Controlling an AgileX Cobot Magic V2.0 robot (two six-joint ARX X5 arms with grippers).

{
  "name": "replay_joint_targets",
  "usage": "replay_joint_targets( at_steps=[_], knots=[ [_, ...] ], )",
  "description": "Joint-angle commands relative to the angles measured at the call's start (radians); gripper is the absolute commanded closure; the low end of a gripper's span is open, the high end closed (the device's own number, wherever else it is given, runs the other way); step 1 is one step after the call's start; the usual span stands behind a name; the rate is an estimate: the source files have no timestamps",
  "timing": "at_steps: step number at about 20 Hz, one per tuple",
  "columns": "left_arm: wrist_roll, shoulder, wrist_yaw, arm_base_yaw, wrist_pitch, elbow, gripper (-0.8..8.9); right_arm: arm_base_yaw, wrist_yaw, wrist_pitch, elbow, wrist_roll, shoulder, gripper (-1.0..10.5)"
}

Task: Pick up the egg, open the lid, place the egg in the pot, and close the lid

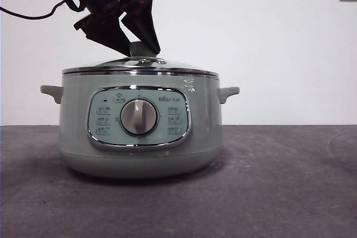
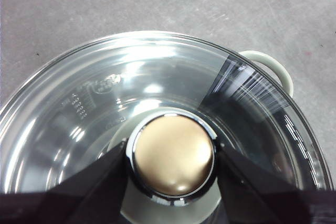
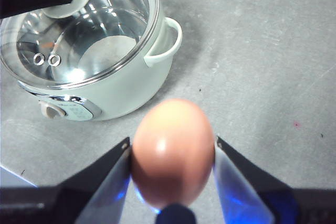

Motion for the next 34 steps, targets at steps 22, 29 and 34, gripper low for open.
replay_joint_targets(
  at_steps=[22, 29, 34],
  knots=[
    [-0.005, -0.283, -0.058, 0.012, -0.309, 0.248, 8.22, 0.023, -0.082, 0.108, 0.000, 0.006, 0.055, 9.6],
    [-0.003, -0.574, -0.116, 0.016, -0.544, 0.248, 8.22, 0.169, -0.081, 0.285, 0.050, 0.026, 0.294, 9.6],
    [-0.007, -0.683, -0.140, 0.015, -0.665, 0.248, 8.22, 0.272, -0.076, 0.337, 0.249, 0.008, 0.591, 9.6]
  ],
)
